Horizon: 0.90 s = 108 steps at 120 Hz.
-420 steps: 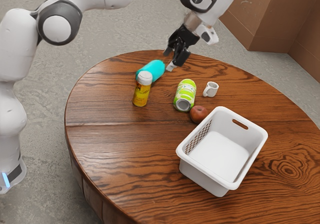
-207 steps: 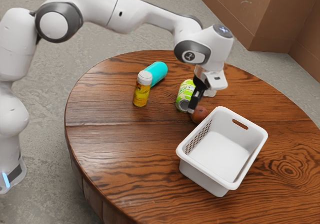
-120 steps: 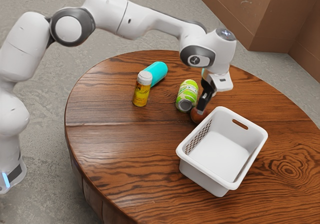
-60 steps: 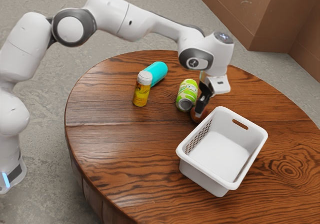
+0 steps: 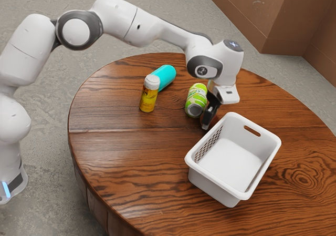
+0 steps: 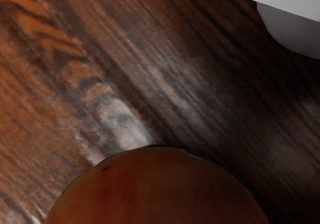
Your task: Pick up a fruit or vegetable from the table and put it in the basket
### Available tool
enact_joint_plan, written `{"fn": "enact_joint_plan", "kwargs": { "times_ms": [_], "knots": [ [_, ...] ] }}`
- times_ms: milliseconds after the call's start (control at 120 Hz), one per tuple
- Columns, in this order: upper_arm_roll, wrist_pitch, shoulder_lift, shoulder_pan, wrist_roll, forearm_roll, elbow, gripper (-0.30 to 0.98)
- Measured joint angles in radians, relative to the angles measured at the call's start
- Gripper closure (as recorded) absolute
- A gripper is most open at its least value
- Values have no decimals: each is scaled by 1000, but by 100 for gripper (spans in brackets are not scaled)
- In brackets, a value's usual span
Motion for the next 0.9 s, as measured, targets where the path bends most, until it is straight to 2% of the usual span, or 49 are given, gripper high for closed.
{"fn": "enact_joint_plan", "kwargs": {
  "times_ms": [117,250,383,700,900],
  "knots": [
    [0,0,0,0,1,-1,0,0],
    [0,0,0,-1,1,0,0,22],
    [0,2,0,-1,-1,4,0,28],
    [-8,4,-26,-4,-5,24,17,28],
    [-35,3,-92,-3,-6,55,35,30]
  ]
}}
